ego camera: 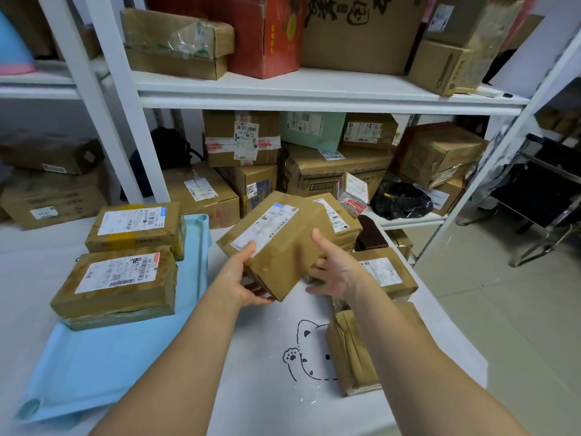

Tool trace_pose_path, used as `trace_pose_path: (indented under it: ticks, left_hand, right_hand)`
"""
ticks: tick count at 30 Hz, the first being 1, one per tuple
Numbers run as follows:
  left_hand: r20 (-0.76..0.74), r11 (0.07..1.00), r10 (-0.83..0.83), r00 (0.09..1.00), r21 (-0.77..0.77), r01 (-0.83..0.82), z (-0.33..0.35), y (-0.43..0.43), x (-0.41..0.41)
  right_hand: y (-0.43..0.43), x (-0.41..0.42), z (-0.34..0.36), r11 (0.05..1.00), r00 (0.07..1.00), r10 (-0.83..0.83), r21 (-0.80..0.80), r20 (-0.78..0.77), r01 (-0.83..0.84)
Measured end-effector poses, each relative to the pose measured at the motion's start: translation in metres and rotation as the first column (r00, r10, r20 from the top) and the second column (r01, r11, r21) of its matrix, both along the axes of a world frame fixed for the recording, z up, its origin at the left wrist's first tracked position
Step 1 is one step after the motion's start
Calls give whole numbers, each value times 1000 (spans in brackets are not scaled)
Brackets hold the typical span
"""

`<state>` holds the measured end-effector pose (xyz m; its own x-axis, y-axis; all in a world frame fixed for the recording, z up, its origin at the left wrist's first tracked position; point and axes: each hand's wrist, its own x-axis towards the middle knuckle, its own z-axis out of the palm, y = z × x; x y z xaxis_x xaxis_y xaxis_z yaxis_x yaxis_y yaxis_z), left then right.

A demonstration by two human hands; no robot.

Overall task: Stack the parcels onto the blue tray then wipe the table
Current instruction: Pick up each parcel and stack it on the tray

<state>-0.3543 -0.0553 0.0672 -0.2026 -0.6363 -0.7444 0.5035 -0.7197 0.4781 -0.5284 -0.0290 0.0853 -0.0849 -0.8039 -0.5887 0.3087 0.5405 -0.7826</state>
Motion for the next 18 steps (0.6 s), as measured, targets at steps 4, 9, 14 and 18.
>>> trace_pose_path:
  ticks: [4, 9, 14, 18]
  left_hand:
    - [14, 994, -55, 998, -91, 56, -6, 6, -13]
    - [134, 964, -132, 982, -214, 158, -10, 10, -17]
    - [337, 976, 123, 934, -212, -52, -8, -1, -4]
    - [623, 896, 337, 706, -443, -37, -1, -13, 0]
  right_hand:
    - [-3, 6, -17, 999, 999, -45, 0, 16, 45]
    - [-4, 1, -32, 992, 990, -113, -49, 90, 118]
    - [-7, -8, -41, 981, 988, -138, -127, 67, 146]
    - [-10, -13, -49, 985, 997, -77, -159, -14, 74]
